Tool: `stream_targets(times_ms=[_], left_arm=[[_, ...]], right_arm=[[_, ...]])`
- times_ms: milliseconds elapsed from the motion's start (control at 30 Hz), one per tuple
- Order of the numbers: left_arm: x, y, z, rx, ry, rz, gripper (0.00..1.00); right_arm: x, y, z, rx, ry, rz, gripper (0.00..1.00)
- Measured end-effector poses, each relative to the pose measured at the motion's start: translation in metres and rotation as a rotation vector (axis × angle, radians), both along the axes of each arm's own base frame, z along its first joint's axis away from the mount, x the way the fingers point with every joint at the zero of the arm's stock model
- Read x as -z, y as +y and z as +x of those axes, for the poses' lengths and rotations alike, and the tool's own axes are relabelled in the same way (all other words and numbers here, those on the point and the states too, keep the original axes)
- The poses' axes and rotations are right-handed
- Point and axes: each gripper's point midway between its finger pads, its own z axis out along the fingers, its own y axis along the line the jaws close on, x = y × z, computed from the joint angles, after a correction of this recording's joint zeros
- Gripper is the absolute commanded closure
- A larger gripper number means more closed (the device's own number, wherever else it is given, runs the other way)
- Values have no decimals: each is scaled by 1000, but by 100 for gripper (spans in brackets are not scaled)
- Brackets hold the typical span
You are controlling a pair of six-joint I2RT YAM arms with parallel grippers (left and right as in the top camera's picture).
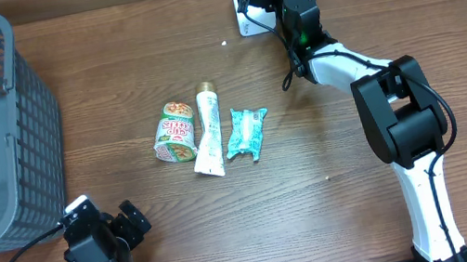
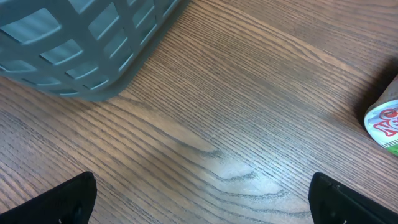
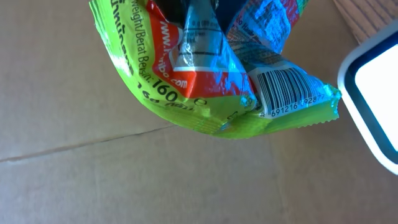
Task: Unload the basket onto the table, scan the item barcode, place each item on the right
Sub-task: 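Hold the bag's barcode side in front of the scanner window, then carry the scanned snack bag to the right and lower it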
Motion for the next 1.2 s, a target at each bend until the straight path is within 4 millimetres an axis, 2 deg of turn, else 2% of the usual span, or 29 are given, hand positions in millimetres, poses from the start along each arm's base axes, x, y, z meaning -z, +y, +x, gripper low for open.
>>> stream_targets(times_ms=[600, 733, 800, 900, 933, 967, 1033, 1067, 1133, 1200], left_arm=[[0, 0, 0, 0, 0, 0, 0], [0, 0, 0, 0, 0, 0, 0], [0, 0, 0, 0, 0, 0, 0], [0, 0, 0, 0, 0, 0, 0], [0, 0, 0, 0, 0, 0, 0], [0, 0, 0, 0, 0, 0, 0], [0, 0, 0, 0, 0, 0, 0], [0, 0, 0, 0, 0, 0, 0], [0, 0, 0, 0, 0, 0, 0], [0, 0, 0, 0, -1, 0, 0]], right_arm=[[8, -1, -1, 28, 47, 227, 96], [30, 2, -6, 65, 153, 220, 96], [53, 8, -15, 74, 290, 209, 96], [57, 12, -34, 67, 437, 228, 96], [49, 12, -43, 63, 481, 256, 96], [31, 14, -52, 47, 509, 311, 96], [9, 15, -64, 27, 537, 379, 96], [-9, 15, -77, 13, 573, 438, 96], [-62, 9, -102, -16, 590, 601, 96], [-93, -3, -128, -4, 645, 757, 96]])
